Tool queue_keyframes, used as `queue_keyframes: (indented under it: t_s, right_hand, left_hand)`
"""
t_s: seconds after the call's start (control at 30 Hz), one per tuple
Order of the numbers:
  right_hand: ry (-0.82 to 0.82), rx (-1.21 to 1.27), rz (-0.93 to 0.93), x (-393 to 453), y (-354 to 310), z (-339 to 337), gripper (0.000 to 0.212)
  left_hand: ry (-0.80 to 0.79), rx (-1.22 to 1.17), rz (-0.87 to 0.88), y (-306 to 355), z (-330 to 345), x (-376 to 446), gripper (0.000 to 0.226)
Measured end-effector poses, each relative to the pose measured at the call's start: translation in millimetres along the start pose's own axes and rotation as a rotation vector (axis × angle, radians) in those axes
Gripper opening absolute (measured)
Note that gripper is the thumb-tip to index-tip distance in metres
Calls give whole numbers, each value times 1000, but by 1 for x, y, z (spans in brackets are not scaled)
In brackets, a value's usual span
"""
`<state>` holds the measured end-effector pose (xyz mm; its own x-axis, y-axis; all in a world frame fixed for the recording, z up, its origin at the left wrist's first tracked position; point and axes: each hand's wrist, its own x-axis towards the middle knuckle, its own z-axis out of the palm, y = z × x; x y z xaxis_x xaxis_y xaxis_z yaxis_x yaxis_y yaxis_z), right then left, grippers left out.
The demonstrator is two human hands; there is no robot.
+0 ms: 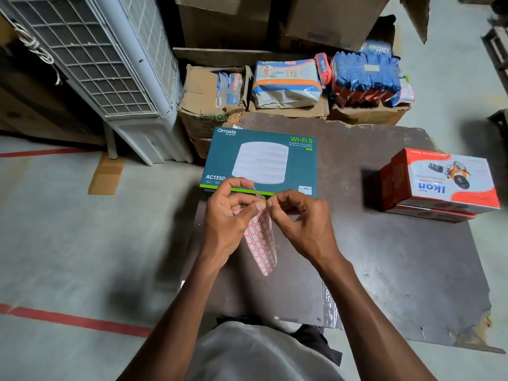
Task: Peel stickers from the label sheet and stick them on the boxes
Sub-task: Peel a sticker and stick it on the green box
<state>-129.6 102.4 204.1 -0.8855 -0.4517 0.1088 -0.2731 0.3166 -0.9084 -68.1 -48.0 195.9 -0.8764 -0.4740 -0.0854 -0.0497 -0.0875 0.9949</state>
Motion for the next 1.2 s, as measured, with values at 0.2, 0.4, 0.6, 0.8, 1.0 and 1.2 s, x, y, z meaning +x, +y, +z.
queue_keyframes:
  t_s: [0.2, 0.4, 0.6, 0.8, 1.0, 1.2]
  right_hand:
    - [5, 68, 6, -3, 1, 0, 9]
    - [9, 96, 20, -4, 2, -2, 9]
    - [27, 31, 8, -5, 1, -3, 9]
    - [26, -55, -24, -3, 0, -4, 10]
    - [82, -54, -29, -4, 2, 2, 13]
    - [72, 45, -11, -1, 0, 2, 13]
  left_hand:
    - [-5, -3, -4, 2, 5, -2, 32]
    - [11, 21, 0, 3, 5, -2, 33]
    - [-9, 64, 16, 6, 8, -4, 32]
    - [-23, 98, 48, 4, 9, -4, 31]
    - [-26, -80, -6, 4, 14, -5, 32]
    - [-44, -272, -62, 8, 15, -5, 32]
